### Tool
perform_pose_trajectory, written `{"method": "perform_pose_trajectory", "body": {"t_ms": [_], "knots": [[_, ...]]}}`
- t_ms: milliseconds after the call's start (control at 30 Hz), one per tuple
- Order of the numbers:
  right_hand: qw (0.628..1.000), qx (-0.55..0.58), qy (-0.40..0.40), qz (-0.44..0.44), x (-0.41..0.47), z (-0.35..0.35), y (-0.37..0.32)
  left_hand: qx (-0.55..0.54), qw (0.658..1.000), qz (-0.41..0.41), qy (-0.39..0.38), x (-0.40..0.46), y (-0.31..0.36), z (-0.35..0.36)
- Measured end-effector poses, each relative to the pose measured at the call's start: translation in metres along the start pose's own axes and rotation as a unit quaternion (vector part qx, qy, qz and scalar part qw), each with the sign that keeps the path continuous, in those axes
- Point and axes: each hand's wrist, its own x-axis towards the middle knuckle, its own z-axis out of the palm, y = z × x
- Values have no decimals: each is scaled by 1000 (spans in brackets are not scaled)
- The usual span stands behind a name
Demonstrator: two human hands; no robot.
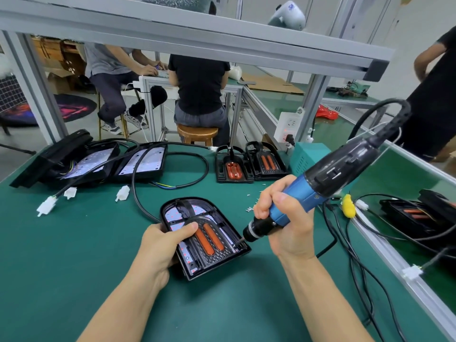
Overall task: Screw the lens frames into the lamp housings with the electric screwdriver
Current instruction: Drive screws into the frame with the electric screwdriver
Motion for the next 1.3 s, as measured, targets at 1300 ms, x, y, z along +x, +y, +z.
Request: {"method": "perform_pose_trajectory", "body": {"t_ms": [1300], "knots": [[992, -92, -65, 65, 5, -9, -20, -18, 999, 32, 13, -2, -4, 1]]}}
